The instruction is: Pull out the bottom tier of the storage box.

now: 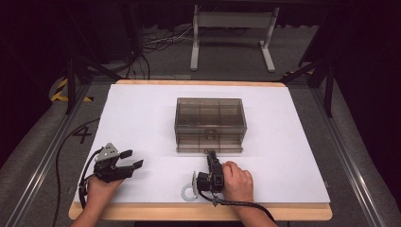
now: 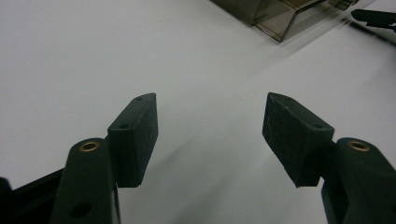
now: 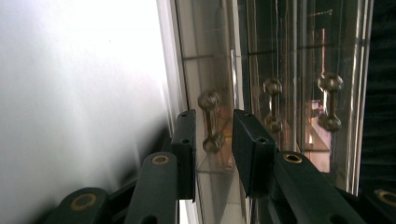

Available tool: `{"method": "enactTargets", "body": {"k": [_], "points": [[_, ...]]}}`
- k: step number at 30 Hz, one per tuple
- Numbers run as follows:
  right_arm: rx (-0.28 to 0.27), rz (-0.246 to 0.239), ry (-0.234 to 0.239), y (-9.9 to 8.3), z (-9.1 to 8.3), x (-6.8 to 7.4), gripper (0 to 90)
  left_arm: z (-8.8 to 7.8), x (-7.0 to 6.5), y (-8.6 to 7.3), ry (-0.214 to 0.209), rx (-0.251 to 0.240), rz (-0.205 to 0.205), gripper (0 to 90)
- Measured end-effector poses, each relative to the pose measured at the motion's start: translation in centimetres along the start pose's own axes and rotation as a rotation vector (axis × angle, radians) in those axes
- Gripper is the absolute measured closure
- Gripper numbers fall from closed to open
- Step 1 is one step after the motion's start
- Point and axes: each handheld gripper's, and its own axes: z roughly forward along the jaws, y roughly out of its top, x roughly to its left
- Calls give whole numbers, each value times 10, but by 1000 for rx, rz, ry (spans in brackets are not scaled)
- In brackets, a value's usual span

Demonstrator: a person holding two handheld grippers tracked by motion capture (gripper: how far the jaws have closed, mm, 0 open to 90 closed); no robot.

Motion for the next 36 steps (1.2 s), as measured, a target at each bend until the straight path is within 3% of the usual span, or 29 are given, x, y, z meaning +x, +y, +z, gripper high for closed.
{"method": "enactTargets", "body": {"k": [11, 18, 27, 28, 33, 36], "points": [[2, 84, 39, -19, -9, -10, 663, 2, 0, 1, 4, 6, -2, 367], [-4, 219, 69, -36, -13, -22, 614, 3, 0, 2, 9, 13, 2, 368], [-11, 307, 101, -54, -17, -31, 562, 3, 0, 2, 12, 14, -2, 368], [-17, 338, 120, -57, -18, -32, 552, 3, 0, 2, 13, 14, 0, 368], [-25, 374, 157, -66, -18, -36, 548, 3, 0, 2, 13, 13, -1, 368], [-22, 429, 193, -73, -17, -37, 538, 3, 0, 2, 13, 14, 0, 368]]}}
